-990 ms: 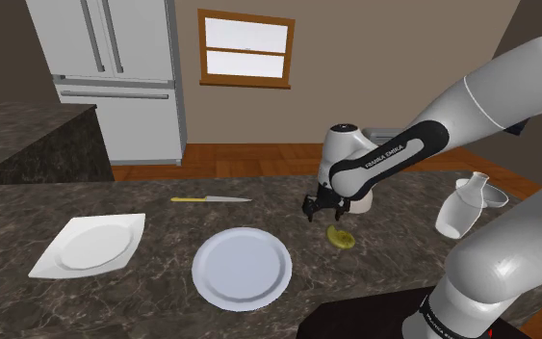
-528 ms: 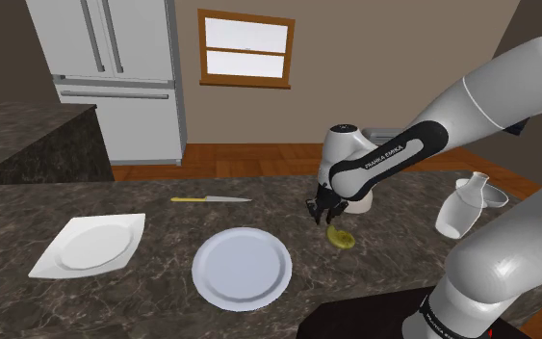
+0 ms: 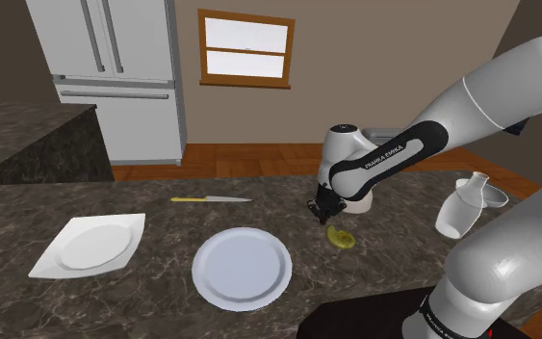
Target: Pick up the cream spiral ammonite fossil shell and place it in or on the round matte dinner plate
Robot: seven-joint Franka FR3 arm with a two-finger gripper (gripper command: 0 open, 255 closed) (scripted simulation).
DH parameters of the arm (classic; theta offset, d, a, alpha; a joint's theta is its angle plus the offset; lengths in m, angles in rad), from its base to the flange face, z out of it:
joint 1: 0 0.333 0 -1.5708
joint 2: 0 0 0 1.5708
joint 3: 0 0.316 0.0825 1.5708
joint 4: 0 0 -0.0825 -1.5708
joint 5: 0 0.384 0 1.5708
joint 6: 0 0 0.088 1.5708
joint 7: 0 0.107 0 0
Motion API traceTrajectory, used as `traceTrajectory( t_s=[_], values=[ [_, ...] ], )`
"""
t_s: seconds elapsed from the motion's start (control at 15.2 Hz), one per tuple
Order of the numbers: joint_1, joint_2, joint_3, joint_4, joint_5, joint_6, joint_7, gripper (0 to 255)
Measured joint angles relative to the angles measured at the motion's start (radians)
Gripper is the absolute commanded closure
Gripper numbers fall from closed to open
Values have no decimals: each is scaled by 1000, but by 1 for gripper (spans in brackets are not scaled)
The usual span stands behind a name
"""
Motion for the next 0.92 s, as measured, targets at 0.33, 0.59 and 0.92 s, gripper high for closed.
traceTrajectory(
  t_s=[0.33, 0.59, 0.92],
  values=[
    [124, -136, -164, -147, 56, 38, -489, 0],
    [220, -265, -453, -256, -3, 13, -1191, 0],
    [261, -229, -640, -265, -67, 35, -1620, 0]
  ],
)
